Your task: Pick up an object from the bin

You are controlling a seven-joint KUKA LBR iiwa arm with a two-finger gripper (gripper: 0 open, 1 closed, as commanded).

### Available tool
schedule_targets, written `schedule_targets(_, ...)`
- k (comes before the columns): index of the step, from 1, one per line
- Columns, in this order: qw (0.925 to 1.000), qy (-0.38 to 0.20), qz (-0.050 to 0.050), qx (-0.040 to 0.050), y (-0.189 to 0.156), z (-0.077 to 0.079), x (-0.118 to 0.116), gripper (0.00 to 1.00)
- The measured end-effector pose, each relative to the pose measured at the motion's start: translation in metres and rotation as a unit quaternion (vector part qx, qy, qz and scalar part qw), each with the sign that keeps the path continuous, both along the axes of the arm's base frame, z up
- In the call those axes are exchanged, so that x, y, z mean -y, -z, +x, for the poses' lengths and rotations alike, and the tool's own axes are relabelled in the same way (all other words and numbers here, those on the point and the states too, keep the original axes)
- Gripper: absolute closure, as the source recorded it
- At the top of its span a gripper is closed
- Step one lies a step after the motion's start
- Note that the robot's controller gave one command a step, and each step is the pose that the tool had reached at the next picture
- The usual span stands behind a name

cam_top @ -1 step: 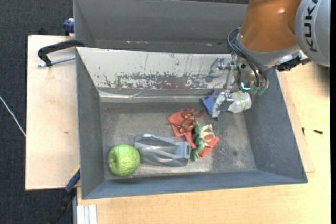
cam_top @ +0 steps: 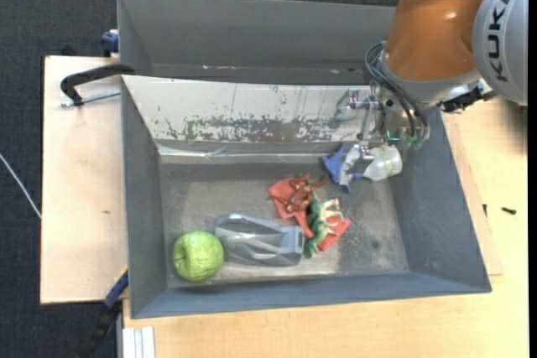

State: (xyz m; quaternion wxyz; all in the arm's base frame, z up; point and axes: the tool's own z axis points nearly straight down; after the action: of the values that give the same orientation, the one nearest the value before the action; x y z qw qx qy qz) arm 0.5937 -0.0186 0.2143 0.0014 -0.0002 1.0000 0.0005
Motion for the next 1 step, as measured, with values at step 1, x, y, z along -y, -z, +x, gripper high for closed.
schedule_targets(1,0.9997,-0.025,-0.001,0.0027,0.0490,-0.0182,-0.0193,0.00)
